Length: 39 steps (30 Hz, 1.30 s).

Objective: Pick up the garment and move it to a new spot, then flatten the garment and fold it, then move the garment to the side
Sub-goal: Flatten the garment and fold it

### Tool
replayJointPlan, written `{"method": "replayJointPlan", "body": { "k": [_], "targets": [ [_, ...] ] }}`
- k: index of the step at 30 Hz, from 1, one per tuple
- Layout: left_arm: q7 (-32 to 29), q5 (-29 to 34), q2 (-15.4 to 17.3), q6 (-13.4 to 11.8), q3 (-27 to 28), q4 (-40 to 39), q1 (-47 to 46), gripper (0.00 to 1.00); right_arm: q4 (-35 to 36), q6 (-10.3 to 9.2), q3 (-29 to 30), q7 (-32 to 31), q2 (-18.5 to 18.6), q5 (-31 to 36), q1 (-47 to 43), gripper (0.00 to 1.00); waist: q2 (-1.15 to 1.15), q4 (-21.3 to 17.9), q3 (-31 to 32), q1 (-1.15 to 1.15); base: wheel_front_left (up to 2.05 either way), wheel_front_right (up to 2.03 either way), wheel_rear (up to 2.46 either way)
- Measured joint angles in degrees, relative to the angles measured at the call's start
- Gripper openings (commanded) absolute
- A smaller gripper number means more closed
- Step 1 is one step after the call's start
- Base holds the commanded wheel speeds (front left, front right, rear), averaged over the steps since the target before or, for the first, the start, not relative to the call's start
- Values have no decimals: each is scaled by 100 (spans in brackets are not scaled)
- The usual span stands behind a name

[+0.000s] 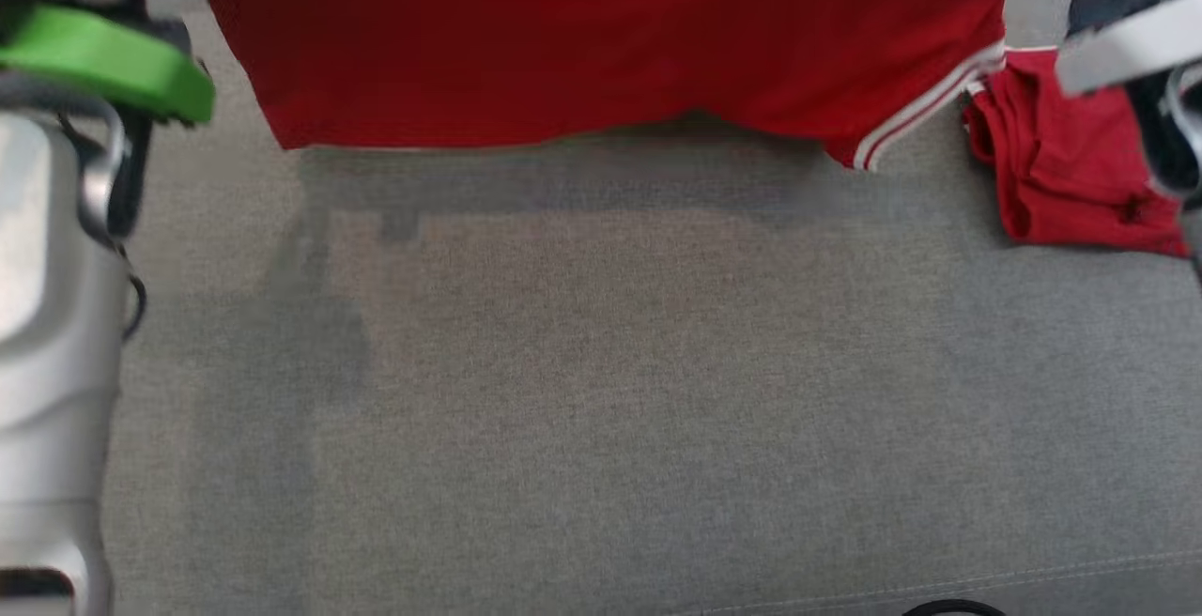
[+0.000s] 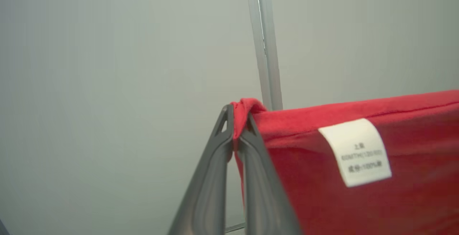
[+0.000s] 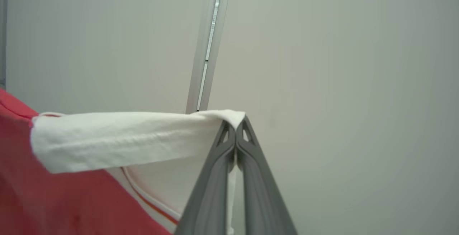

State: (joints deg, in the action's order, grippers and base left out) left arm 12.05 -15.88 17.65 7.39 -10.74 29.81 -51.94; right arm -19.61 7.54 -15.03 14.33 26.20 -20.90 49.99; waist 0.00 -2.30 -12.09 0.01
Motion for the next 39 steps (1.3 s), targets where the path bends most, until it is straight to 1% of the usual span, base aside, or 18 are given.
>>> {"method": "replayJointPlan", "body": {
  "k": [4, 6, 10, 13, 16, 18, 20, 21, 23, 26, 28, 29, 30, 31, 32, 34, 36, 39],
  "targets": [
    [-271, 210, 316, 1, -256, 248, -1579, 0, -493, 0, -38, -281, 158, 119, 1704, 0, 0, -4, -601, 1, 0, 0, 0],
    [-285, 375, 448, 0, -300, 435, -2346, 0, -826, 0, 102, -324, 182, 271, 2572, 0, 0, -7, -908, 1, 0, 0, 0],
    [-13, 661, 497, -146, -344, 804, -3619, 0, -1443, 2, 476, -225, 154, 802, 4044, 0, 0, -9, -1493, 1, 0, 0, 0],
    [181, 820, 436, -193, -437, 1044, -4214, 0, -1713, 2, 733, -62, 65, 1185, 4653, 0, 0, -4, -1858, 2, 0, 0, 0],
    [272, 891, 397, -232, -454, 1178, -4539, 0, -1803, 2, 1007, 36, -103, 1470, 4974, 0, 0, 6, -2151, 2, 0, 0, 0],
    [292, 894, 366, -257, -431, 1205, -4601, 0, -1788, 2, 1178, 58, -149, 1690, 5064, 0, 0, 17, -2314, 1, 0, 0, 0],
    [297, 900, 350, -313, -381, 914, -4598, 0, -1467, 2, 1430, 65, -198, 1837, 5059, 0, 0, 28, -2465, 1, 0, 0, 0],
    [313, 901, 339, -314, -383, 876, -4564, 0, -1325, 1, 1480, 68, -224, 1878, 5020, 0, 0, 34, -2539, 1, 0, 0, 0],
    [314, 879, 333, -345, -307, 871, -4175, 0, -1156, 1, 1426, 73, -277, 1950, 4656, 0, 0, 39, -2675, -1, 0, 0, 0],
    [308, 731, 237, -371, -130, 890, -3305, 0, -1018, 2, 1340, 69, -455, 1727, 3785, 0, 0, 25, -2840, 1, 0, 0, 0],
    [308, 601, 116, -361, -13, 818, -2755, 0, -809, 2, 1213, 69, -409, 1489, 3209, 0, 0, -8, -2898, 1, 0, 0, 0],
    [308, 513, 22, -357, 82, 760, -2404, 0, -708, 1, 1132, 70, -361, 1349, 2853, 0, 0, -32, -2907, 0, 0, 0, 0],
    [308, 453, -147, -333, 210, 684, -1692, 0, -477, 1, 920, 70, -215, 1074, 2090, 0, 0, -66, -2891, 0, 0, 0, 0],
    [309, 357, -268, -337, 367, 602, -1308, 0, -382, 1, 886, 70, -187, 910, 1675, 0, 0, -79, -2865, 0, 0, 0, 0],
    [308, 323, -355, -334, 456, 570, -957, 0, -315, 1, 867, 69, -183, 698, 1274, 0, 0, -90, -2830, 0, 0, 0, 0],
    [308, 214, -534, -332, 742, 469, -246, 0, -130, 2, 822, 69, -143, 530, 455, 0, 0, -113, -2726, 0, 0, 0, 0],
    [327, 245, -656, -231, 861, 408, 429, 0, -71, 2, 865, 69, -172, 259, -287, 0, 0, -136, -2581, -1, 0, 0, 0],
    [350, 246, -847, -131, 1077, 403, 1135, 0, -44, 2, 751, 69, -210, -12, -1204, 0, 1, -171, -2293, -1, 0, 0, 0]
  ]
}}
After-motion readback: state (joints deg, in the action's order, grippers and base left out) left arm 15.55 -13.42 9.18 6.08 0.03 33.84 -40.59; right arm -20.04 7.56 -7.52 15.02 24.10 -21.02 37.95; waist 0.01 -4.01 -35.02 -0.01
